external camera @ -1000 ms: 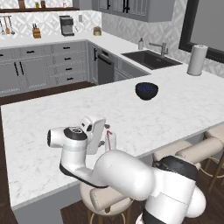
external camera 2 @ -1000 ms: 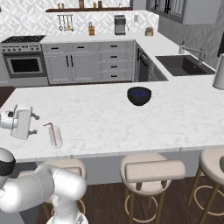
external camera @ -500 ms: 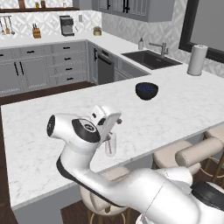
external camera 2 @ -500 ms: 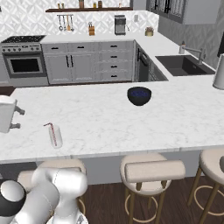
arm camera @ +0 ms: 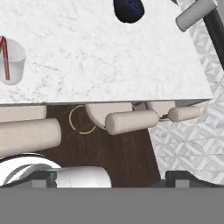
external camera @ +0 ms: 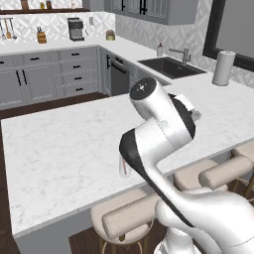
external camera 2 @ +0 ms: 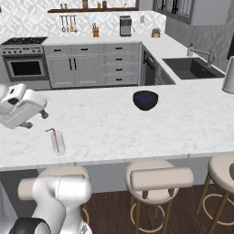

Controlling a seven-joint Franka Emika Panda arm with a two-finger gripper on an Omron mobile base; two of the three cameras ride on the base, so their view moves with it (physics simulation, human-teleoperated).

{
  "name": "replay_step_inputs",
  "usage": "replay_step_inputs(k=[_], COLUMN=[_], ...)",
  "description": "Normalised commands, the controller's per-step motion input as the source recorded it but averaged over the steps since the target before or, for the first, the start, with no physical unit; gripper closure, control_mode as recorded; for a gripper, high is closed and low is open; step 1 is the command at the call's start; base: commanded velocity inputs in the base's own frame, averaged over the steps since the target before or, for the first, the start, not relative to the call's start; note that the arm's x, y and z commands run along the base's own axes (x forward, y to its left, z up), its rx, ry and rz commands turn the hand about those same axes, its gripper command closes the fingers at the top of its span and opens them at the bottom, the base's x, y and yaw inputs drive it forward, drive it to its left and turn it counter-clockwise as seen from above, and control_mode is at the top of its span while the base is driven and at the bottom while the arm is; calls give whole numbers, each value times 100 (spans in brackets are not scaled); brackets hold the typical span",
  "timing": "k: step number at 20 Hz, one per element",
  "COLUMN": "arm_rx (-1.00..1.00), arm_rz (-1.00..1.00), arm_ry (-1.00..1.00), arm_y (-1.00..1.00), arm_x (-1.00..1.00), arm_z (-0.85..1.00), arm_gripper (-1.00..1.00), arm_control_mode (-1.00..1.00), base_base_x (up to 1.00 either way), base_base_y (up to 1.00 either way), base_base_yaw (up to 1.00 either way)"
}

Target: Take a straw from the drawer in front and place it inside the glass cup on the dining counter.

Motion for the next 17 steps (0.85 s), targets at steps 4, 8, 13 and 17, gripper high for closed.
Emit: replay_step_inputs(k=[4,8,13,17], arm_rx=[27,23,17,9], arm_rz=[-8,-7,-3,-3], arm_ry=[20,22,15,9], arm_y=[-96,-67,-39,-27], arm_x=[0,0,0,0], arm_z=[-1,-19,-25,-27], arm_gripper=[-100,-100,-100,-100], arm_control_mode=[-100,-100,-100,-100], base_base_x=[0,0,0,0], base_base_y=[0,0,0,0], base_base_yaw=[0,0,0,0])
